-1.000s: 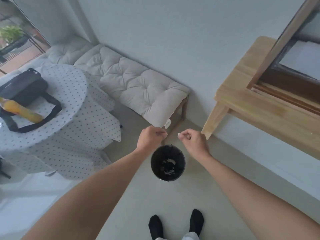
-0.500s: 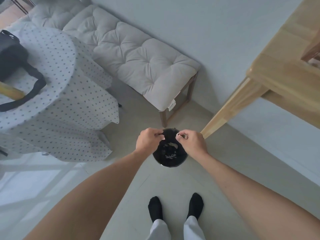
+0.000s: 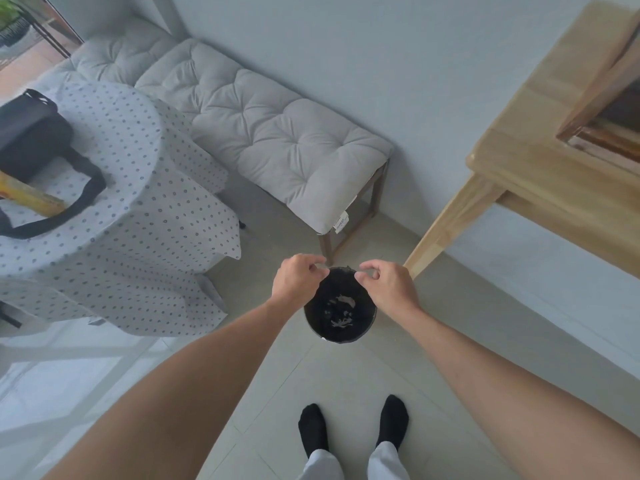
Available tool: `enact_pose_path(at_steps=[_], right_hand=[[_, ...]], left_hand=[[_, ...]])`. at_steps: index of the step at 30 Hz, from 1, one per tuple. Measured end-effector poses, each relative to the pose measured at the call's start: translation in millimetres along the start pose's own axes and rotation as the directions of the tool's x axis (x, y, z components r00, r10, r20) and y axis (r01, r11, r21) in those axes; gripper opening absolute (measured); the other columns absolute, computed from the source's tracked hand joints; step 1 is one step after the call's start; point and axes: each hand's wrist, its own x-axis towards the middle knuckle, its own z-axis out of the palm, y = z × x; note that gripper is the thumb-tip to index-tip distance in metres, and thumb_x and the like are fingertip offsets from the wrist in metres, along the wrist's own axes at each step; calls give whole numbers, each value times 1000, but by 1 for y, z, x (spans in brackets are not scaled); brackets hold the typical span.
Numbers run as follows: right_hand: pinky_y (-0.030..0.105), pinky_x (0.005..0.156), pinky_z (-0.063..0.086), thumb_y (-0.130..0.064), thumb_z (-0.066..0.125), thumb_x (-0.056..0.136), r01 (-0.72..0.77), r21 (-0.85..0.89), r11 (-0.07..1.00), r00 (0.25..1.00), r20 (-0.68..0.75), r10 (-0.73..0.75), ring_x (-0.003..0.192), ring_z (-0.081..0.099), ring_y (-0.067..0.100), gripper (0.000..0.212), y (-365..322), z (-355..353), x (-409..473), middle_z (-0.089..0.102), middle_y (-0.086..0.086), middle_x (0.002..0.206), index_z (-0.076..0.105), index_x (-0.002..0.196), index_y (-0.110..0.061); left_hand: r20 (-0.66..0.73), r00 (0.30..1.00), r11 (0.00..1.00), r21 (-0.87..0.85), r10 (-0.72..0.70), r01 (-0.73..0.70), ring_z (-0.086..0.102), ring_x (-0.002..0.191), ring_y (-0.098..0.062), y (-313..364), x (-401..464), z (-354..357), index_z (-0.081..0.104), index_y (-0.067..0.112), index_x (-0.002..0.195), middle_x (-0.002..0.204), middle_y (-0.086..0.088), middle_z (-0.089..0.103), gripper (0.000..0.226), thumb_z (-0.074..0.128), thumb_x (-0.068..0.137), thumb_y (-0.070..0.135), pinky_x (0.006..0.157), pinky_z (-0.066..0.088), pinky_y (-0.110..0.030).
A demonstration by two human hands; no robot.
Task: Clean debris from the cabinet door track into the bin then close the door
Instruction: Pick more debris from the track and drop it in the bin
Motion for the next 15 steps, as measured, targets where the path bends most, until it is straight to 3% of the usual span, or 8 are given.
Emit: enact_pose_path(at_steps=[3, 7, 10, 15], right_hand=[[29, 73, 46, -43, 71, 93, 3, 18, 1000, 999, -32, -3, 77, 62, 17, 30, -8, -23, -10, 55, -14, 72, 79, 116, -25], [29, 70, 45, -44, 71, 94, 31, 44, 999, 993, -114, -26, 71, 58, 13, 31, -28, -68, -24, 53, -13, 70, 78, 118, -25], [28, 70, 43, -43, 70, 96, 58, 58, 997, 981, -187, -46, 70, 57, 14, 32, -48, -107, -37, 51, -12, 69, 78, 120, -24], [34, 77, 52, -41, 71, 94, 82, 82, 993, 955, -290, -55, 76, 59, 16, 30, -73, -170, -58, 51, -14, 67, 79, 118, -24]], left_hand=[[-6, 1000, 1000, -16, 24, -24, 68, 103, -21, 15, -10, -13, 75, 24, 126, 114, -1, 74, 31, 72, 96, 29, 91, 54, -34], [-29, 998, 997, -51, 63, -64, 68, 88, -14, 50, -20, -42, 78, 28, 118, 94, 9, 73, 25, 74, 93, 29, 87, 57, -34], [-48, 993, 992, -70, 105, -108, 70, 90, -17, 85, -25, -66, 77, 31, 120, 98, 6, 74, 31, 77, 90, 32, 88, 59, -37], [-73, 961, 961, -50, 267, -271, 65, 72, -9, 144, -32, -99, 74, 33, 126, 87, 16, 69, 37, 78, 90, 37, 77, 58, -35]])
